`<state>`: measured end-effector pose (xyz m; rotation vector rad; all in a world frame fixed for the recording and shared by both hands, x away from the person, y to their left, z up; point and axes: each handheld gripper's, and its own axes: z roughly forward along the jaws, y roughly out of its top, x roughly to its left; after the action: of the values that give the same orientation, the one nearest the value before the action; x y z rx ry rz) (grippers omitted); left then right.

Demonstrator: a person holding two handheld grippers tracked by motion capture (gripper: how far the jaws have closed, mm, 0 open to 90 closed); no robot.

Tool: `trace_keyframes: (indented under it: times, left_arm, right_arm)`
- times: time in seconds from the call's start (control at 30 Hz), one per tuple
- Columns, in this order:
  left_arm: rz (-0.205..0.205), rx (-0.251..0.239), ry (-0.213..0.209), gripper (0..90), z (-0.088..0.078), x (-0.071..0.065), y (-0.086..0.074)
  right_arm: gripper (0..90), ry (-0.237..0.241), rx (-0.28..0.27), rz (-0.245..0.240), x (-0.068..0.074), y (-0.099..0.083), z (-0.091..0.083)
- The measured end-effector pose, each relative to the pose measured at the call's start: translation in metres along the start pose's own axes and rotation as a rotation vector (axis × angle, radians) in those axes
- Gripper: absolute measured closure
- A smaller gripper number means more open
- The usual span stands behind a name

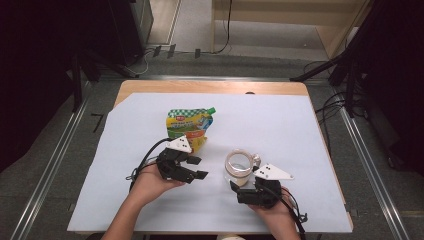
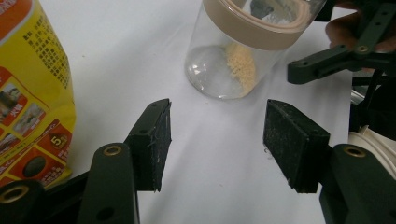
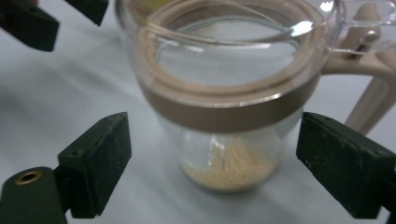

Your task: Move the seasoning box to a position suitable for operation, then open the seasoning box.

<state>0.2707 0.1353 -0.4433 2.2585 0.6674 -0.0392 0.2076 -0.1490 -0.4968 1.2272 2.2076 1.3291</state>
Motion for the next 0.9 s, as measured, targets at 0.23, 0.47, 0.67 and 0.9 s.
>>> trace_keyframes:
  times: [0.23, 0.47, 0.67, 0.9]
  left_arm:
    - [0.002, -0.002, -0.012, 41.2, 0.005, -0.002, 0.002]
    - [0.009, 0.025, -0.039, 40.6, 0.01, -0.005, 0.003]
    - [0.012, 0.031, -0.027, 40.6, 0.014, -0.006, 0.004]
    - [-0.008, 0.03, -0.066, 39.2, 0.016, -0.007, 0.006]
  right_arm:
    - [24.9, 0.029, -0.04, -0.017, -0.001, -0.004, -0.029]
    - [49.4, 0.084, -0.003, -0.019, -0.022, -0.002, -0.048]
    - [61.5, 0.048, 0.0, -0.009, -0.045, 0.003, -0.051]
    - [69.5, 0.027, 0.019, 0.072, -0.075, 0.007, -0.043]
